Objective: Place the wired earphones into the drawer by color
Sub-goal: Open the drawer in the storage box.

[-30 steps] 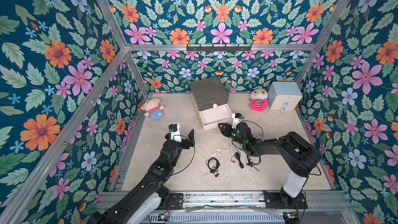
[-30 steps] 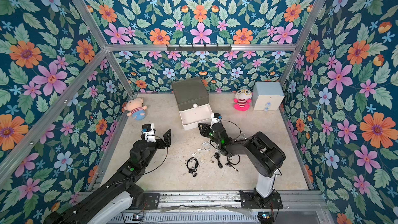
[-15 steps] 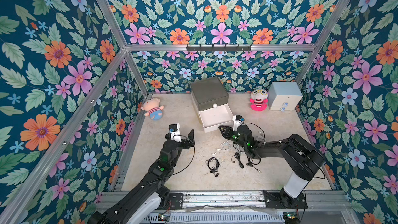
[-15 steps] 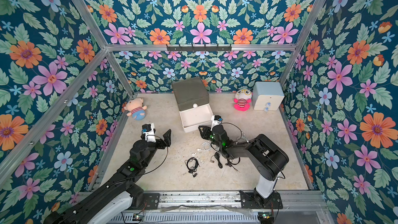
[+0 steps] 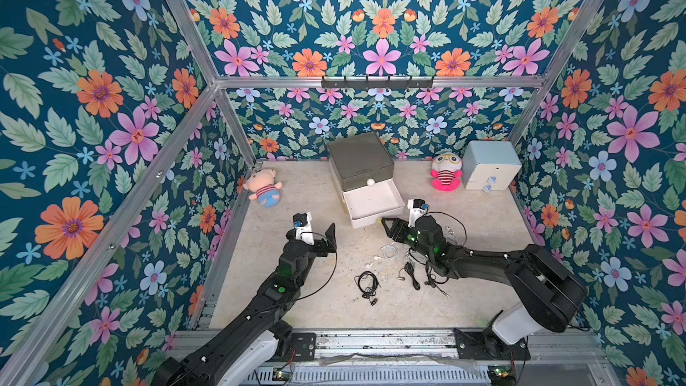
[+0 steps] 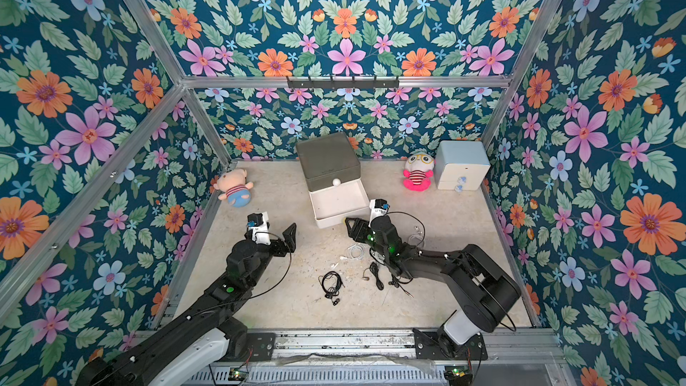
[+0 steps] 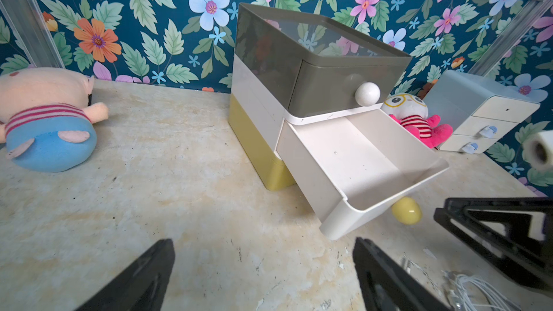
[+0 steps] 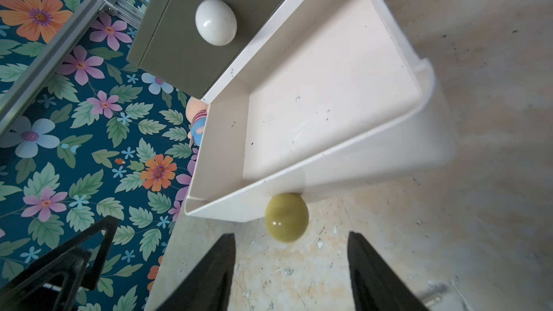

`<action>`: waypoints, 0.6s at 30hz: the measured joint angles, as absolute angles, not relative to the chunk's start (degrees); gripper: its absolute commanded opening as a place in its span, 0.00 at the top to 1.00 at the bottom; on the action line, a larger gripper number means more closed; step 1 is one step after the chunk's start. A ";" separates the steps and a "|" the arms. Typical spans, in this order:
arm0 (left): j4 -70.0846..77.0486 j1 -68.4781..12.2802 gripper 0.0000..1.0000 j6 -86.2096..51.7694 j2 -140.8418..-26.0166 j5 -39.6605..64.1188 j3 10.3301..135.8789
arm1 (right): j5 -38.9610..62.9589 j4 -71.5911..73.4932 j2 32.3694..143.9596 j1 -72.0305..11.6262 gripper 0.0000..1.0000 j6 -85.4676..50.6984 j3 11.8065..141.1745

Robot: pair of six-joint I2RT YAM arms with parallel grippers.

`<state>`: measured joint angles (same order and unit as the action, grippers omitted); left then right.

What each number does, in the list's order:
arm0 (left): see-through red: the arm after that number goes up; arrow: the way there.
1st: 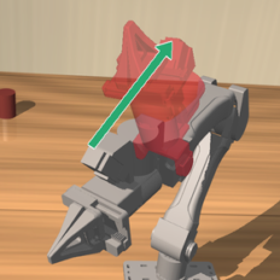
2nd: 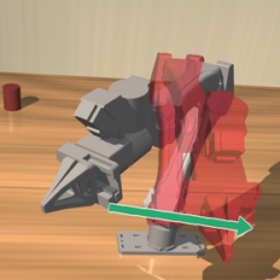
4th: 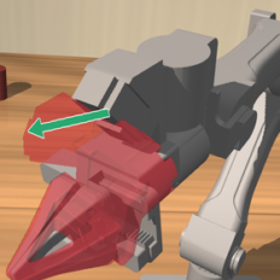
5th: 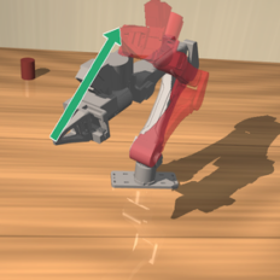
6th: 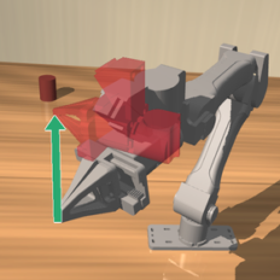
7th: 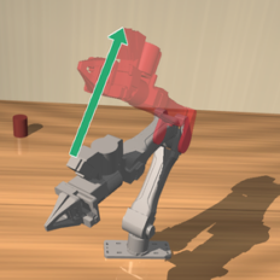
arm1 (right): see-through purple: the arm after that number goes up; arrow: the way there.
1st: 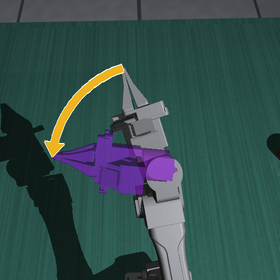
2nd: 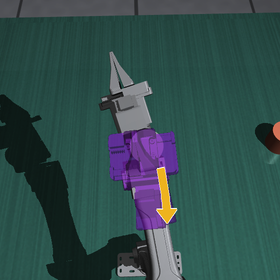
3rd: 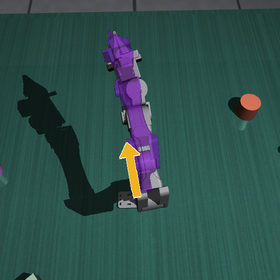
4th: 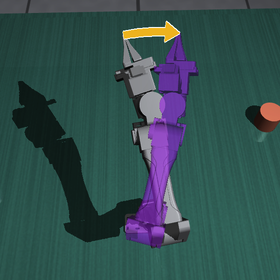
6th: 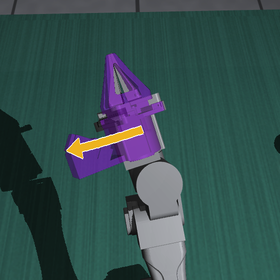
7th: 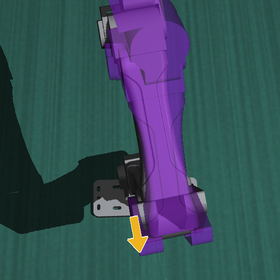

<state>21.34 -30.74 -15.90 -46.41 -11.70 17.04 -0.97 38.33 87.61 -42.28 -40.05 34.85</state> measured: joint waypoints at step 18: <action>24.29 -30.74 0.01 -13.43 -52.34 -5.23 17.72 | -8.58 7.20 59.46 -41.17 0.35 -33.36 26.41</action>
<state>24.29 -30.74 -13.43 -52.34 -5.23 17.72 -8.58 7.20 59.46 -41.17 -33.36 26.41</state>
